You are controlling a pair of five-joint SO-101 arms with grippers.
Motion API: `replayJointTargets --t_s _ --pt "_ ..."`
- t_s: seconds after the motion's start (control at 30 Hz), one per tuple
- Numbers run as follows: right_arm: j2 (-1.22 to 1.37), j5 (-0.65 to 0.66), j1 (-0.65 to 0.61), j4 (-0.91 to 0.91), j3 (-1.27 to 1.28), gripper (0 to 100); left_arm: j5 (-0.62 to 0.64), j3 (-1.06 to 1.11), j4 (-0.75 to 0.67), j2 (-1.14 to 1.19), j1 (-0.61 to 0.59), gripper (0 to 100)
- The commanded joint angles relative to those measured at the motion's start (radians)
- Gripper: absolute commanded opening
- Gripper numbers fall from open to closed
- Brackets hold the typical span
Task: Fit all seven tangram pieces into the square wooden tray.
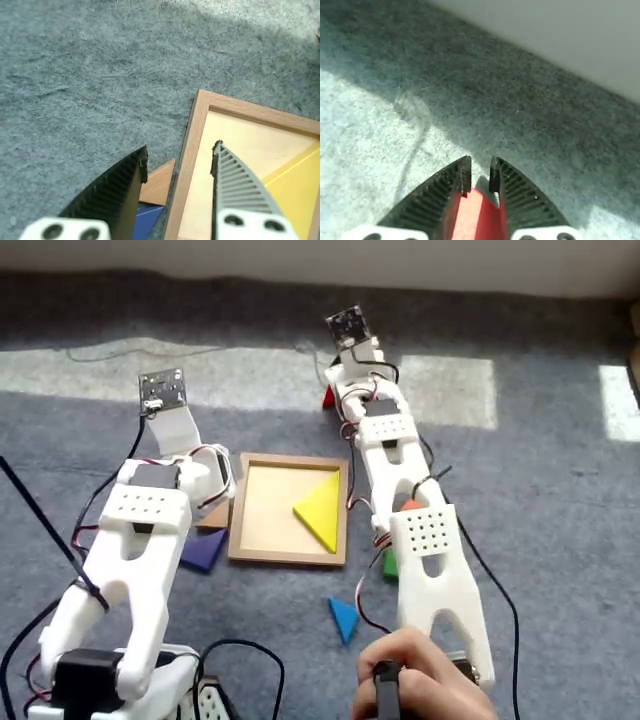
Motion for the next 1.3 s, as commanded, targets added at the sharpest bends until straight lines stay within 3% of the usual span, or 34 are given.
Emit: replayJointTargets --t_s 0.0,0.07,0.37,0.67,0.87,1.27 --pt "0.077 -0.006 0.010 -0.019 -0.191 7.0 0.011 -0.005 -0.015 -0.038 -0.002 22" --pt "0.116 -0.006 0.024 0.022 -0.240 7.0 0.011 -0.007 -0.017 -0.038 -0.002 22" --pt "0.117 -0.005 0.033 0.519 -0.530 7.0 0.009 -0.008 -0.015 -0.038 -0.001 22" --pt "0.113 0.206 0.036 0.977 -0.639 7.0 0.008 -0.008 -0.015 -0.038 -0.001 22" --pt "0.074 0.114 0.036 0.889 -0.723 7.0 0.006 -0.008 -0.017 -0.038 -0.001 22" --pt "0.087 0.063 -0.008 0.410 -0.621 6.9 0.006 -0.010 -0.018 -0.038 -0.001 22"
